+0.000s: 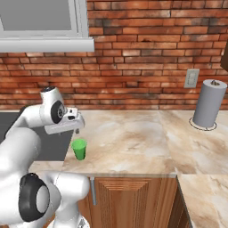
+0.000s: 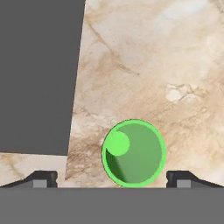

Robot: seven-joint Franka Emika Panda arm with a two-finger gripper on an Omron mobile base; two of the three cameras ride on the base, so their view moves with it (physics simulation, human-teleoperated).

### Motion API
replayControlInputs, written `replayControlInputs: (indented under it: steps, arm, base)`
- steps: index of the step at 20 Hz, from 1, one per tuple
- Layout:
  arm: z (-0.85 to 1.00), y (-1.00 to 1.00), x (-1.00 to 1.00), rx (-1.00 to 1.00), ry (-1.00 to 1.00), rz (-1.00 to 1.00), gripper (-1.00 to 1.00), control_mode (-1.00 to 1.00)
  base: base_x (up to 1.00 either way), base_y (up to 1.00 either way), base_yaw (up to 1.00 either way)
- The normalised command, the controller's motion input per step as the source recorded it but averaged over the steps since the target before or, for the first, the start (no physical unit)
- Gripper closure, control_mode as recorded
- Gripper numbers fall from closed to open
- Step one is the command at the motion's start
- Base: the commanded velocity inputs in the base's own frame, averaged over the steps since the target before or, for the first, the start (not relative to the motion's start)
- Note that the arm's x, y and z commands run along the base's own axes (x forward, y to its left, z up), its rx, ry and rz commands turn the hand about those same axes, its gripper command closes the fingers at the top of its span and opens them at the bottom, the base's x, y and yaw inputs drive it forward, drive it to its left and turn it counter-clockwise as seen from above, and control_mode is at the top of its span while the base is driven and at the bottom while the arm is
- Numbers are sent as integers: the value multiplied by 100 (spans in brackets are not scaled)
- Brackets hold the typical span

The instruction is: Pick the cup and bowl from the counter and place them on the counter next to the sink.

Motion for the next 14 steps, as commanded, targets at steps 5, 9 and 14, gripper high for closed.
replayControlInputs:
  steps: [5,9,14]
  arm:
    - [0,-96,-93,14,-1,-4,-100,-100]
    - [6,-75,-100,17,-6,0,-100,-100]
    - [36,-46,-87,17,-5,0,-100,-100]
  base:
    - [0,0,0]
    - [0,0,0]
    - [0,0,0]
